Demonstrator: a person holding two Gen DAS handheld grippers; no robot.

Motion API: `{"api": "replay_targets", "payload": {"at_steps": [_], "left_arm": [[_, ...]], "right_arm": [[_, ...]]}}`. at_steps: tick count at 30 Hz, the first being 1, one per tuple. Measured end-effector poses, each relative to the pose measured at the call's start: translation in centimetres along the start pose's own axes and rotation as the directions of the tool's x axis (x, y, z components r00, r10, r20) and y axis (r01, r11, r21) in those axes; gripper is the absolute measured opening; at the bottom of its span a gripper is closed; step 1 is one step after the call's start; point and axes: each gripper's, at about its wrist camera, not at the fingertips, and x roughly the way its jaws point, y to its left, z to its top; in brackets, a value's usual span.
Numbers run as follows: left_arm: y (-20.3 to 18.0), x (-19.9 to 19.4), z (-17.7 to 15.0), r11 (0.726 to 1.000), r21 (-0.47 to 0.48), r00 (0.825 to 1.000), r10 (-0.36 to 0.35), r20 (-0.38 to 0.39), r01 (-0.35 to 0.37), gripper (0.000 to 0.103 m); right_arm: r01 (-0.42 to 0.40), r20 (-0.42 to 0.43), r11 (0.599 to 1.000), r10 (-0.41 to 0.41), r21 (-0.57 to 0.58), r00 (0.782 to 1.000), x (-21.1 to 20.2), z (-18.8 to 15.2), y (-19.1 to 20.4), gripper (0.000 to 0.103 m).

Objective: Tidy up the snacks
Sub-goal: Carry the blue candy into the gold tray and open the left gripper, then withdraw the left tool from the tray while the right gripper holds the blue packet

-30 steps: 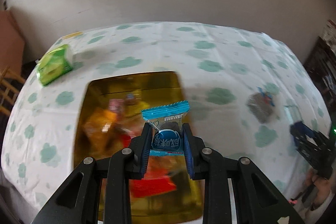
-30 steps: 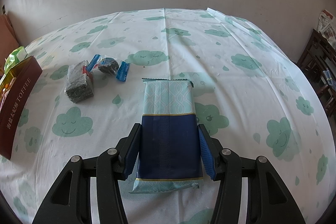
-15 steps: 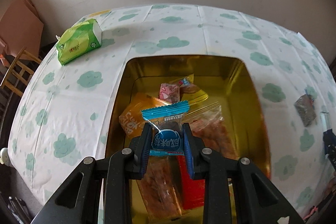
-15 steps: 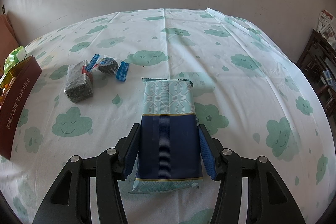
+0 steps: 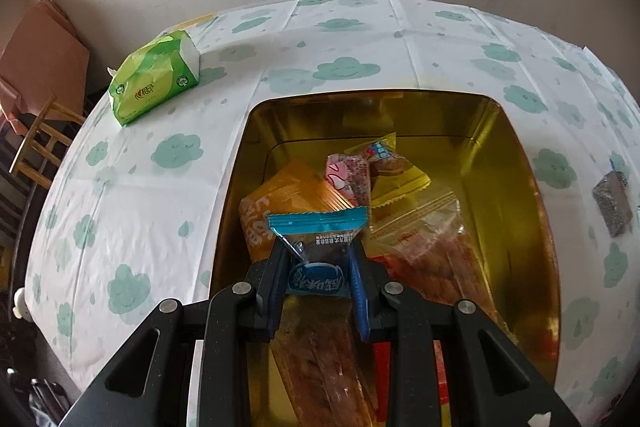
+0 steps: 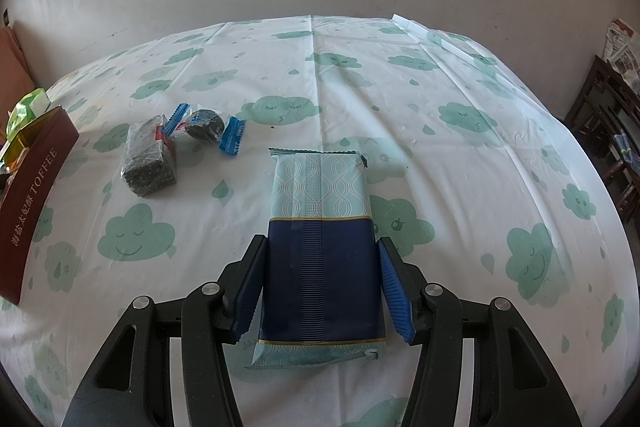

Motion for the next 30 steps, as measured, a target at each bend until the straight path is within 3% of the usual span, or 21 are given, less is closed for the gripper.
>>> {"api": "replay_targets", "payload": {"at_steps": [12, 19, 30], "left_arm": [[0.2, 0.5, -0.3, 1.0, 0.009, 1.0, 0.01, -0.019, -0.01, 0.027], [0.2, -0.1, -0.5, 1.0, 0.016, 1.0, 0.008, -0.008, -0.007, 0.045], [-0.5, -2.7, -1.8, 0.999, 0.048, 0.999, -0.009, 0.038, 0.007, 0.056]], "right_arm": [[0.001, 0.0, 1.0, -0.001, 0.0, 1.0, 0.1, 0.1, -0.1, 0.056], [0.001, 0.0, 1.0, -0.001, 0.0, 1.0, 0.1, 0.1, -0.1, 0.057], [-0.002, -0.01, 1.0, 0.002, -0.002, 1.0, 0.1, 0.1, -0.1, 0.06]]}}
